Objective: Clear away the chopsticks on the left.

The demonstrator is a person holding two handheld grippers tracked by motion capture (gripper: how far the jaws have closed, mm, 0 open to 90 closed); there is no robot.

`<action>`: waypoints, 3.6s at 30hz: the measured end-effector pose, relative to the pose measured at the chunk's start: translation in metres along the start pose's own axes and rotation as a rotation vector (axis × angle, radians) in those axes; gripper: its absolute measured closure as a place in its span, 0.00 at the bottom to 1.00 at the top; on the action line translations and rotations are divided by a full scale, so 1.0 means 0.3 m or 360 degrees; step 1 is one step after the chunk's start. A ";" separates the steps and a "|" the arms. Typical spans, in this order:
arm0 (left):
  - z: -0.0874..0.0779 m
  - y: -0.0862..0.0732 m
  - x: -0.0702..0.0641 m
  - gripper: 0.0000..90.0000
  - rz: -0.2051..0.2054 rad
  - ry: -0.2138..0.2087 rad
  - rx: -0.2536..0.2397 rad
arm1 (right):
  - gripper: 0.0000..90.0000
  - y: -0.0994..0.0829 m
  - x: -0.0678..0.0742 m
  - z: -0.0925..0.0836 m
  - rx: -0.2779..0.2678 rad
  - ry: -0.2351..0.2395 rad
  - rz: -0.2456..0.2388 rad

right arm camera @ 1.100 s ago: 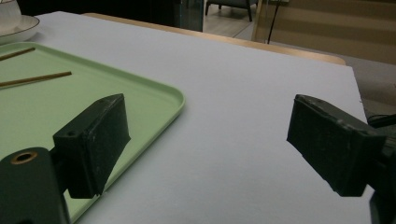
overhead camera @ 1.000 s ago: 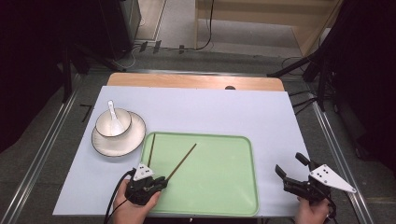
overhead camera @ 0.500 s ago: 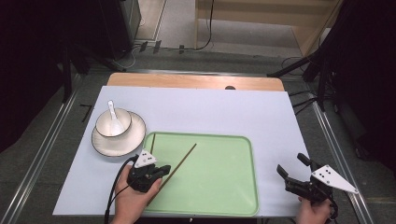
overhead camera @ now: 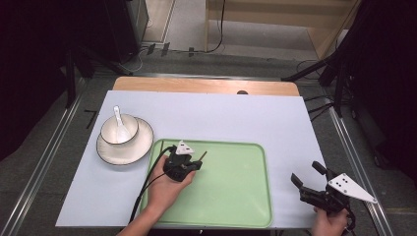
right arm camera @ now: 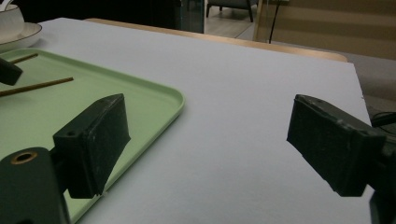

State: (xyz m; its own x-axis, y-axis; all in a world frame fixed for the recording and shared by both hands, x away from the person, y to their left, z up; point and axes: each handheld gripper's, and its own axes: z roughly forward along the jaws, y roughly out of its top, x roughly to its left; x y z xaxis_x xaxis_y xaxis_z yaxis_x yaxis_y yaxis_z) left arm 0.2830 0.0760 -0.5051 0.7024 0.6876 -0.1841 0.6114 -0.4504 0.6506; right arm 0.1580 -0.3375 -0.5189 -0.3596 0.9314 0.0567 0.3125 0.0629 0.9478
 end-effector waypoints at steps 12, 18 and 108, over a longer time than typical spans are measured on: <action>0.101 0.046 0.019 1.00 0.0015 0.0107 0.0026 | 0.14 -0.001 -0.003 0.007 -0.0003 0.0023 0.0002; 0.082 0.043 0.059 1.00 -0.0031 0.0195 0.0019 | 0.14 0.002 0.003 0.012 0.0003 0.0031 -0.0008; -0.400 -0.317 0.285 0.10 -0.0056 0.0167 -0.0626 | 0.14 0.001 0.012 0.021 0.0031 0.0036 -0.0030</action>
State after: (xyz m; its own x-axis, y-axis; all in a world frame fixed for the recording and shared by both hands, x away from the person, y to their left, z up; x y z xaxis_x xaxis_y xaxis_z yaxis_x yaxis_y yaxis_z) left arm 0.2412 0.2460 -0.4944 0.6301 0.7623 -0.1480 0.4339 -0.1875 0.8813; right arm 0.1623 -0.3318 -0.5202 -0.3853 0.9216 0.0464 0.3225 0.0874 0.9425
